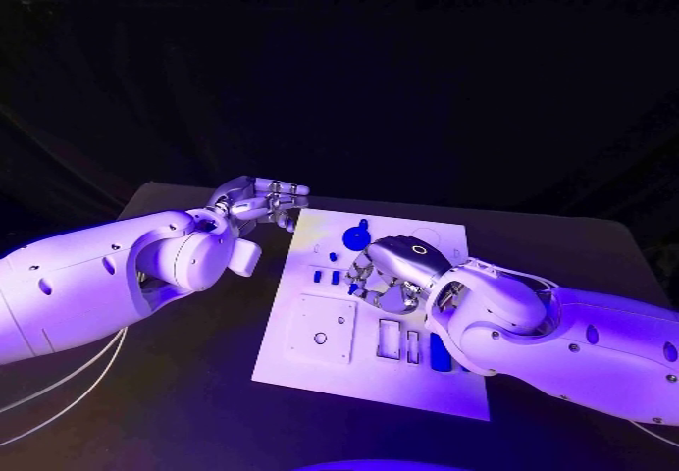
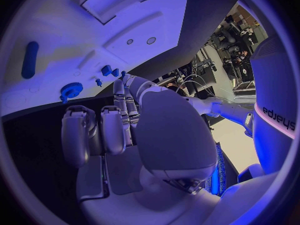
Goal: Assemble the parts on the task board
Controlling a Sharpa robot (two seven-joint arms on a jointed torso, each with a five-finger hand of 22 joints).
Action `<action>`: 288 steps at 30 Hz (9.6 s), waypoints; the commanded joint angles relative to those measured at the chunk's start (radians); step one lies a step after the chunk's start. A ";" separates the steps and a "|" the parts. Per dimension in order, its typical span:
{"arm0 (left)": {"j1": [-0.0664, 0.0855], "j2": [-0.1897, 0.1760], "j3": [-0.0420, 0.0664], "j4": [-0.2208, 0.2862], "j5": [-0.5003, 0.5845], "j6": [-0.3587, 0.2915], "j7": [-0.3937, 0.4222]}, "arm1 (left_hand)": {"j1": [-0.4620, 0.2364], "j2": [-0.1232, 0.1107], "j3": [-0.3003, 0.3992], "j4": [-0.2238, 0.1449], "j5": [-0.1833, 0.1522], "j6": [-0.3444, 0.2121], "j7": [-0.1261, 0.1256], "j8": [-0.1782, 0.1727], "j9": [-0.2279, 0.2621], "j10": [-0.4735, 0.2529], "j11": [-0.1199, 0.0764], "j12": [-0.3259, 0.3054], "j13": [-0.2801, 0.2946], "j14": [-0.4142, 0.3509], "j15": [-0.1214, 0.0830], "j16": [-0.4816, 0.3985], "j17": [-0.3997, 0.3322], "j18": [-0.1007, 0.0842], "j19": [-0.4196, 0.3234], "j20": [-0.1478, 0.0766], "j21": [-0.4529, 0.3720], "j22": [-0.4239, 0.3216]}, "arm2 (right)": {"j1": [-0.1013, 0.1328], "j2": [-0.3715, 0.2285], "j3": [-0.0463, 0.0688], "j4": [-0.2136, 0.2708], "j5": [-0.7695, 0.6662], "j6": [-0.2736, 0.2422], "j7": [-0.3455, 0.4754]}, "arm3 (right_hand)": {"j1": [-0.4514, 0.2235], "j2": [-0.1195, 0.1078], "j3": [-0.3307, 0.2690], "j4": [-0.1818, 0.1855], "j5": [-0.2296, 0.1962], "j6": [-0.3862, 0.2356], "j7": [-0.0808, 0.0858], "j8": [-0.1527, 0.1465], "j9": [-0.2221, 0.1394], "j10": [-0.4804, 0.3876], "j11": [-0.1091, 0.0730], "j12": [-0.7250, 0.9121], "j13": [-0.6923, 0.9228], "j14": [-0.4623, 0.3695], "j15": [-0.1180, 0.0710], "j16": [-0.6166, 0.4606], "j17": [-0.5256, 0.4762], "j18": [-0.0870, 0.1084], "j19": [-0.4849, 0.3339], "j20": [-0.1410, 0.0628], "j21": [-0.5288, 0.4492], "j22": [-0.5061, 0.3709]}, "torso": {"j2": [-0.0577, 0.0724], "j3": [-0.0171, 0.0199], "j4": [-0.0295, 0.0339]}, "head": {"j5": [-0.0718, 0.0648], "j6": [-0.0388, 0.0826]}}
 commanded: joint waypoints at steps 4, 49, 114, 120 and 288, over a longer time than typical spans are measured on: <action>0.001 0.006 0.001 0.009 0.006 0.018 0.004 | 0.004 0.007 0.001 -0.007 0.003 -0.005 0.001 -0.006 -0.001 -0.006 0.000 0.005 0.001 -0.006 0.002 -0.005 -0.001 0.007 0.008 0.002 -0.007 -0.001 | -0.031 0.029 -0.003 -0.026 0.003 0.000 0.024 | -0.007 -0.001 0.006 0.001 0.003 0.006 0.000 -0.001 0.002 0.007 0.002 -0.007 -0.002 0.043 -0.007 0.005 0.000 -0.011 0.033 -0.005 0.006 0.202 | 0.001 0.0015 -0.0020 | 0.028 -0.014; 0.001 0.009 0.001 0.013 0.007 0.030 -0.002 | 0.004 0.007 0.001 -0.007 0.003 -0.005 0.001 -0.006 -0.001 -0.006 0.000 0.005 0.001 -0.006 0.002 -0.005 -0.001 0.007 0.008 0.002 -0.007 -0.001 | -0.087 0.081 -0.011 -0.100 0.005 0.037 0.025 | -0.020 0.000 0.007 0.000 0.005 0.006 0.000 -0.003 0.002 0.007 0.002 -0.010 -0.003 0.043 -0.007 0.004 -0.002 -0.011 0.033 -0.005 0.005 0.202 | 0.001 0.0017 -0.0018 | 0.044 -0.035; 0.001 0.007 0.001 0.006 0.007 0.038 -0.008 | 0.004 0.008 -0.002 -0.008 0.003 -0.006 0.001 -0.005 -0.002 -0.011 0.001 0.010 0.003 -0.007 0.003 -0.006 -0.004 0.007 0.009 0.003 -0.010 -0.004 | -0.097 0.075 -0.012 -0.090 0.056 0.018 0.042 | -0.037 0.003 0.006 -0.002 0.008 0.008 -0.002 -0.003 0.004 0.011 0.001 -0.012 -0.003 0.043 -0.008 0.004 -0.003 -0.011 0.033 -0.005 0.004 0.202 | 0.000 0.0014 -0.0024 | 0.054 -0.048; 0.001 0.007 0.001 0.006 0.007 0.038 -0.008 | 0.004 0.008 -0.002 -0.008 0.003 -0.006 0.001 -0.005 -0.002 -0.011 0.001 0.010 0.003 -0.007 0.003 -0.006 -0.004 0.007 0.009 0.003 -0.010 -0.004 | -0.097 0.078 -0.012 -0.095 0.057 0.021 0.042 | -0.037 0.003 0.006 -0.002 0.008 0.008 -0.002 -0.003 0.004 0.011 0.001 -0.012 -0.003 0.043 -0.008 0.004 -0.003 -0.011 0.033 -0.005 0.004 0.202 | 0.000 0.0015 -0.0023 | 0.054 -0.048; 0.000 0.010 -0.004 -0.012 0.034 0.067 -0.014 | 0.008 0.019 -0.002 -0.009 0.003 -0.010 0.003 -0.003 -0.005 -0.020 0.002 0.020 0.007 -0.008 0.004 -0.008 -0.010 0.007 0.011 0.005 -0.017 -0.009 | 0.042 -0.116 0.018 0.099 0.065 -0.005 0.027 | -0.010 0.077 -0.066 -0.043 -0.015 0.023 -0.019 0.020 0.016 0.001 -0.013 0.037 -0.015 0.041 -0.020 0.006 -0.013 -0.011 0.040 -0.017 -0.011 0.213 | -0.008 -0.0015 -0.0057 | 0.001 -0.010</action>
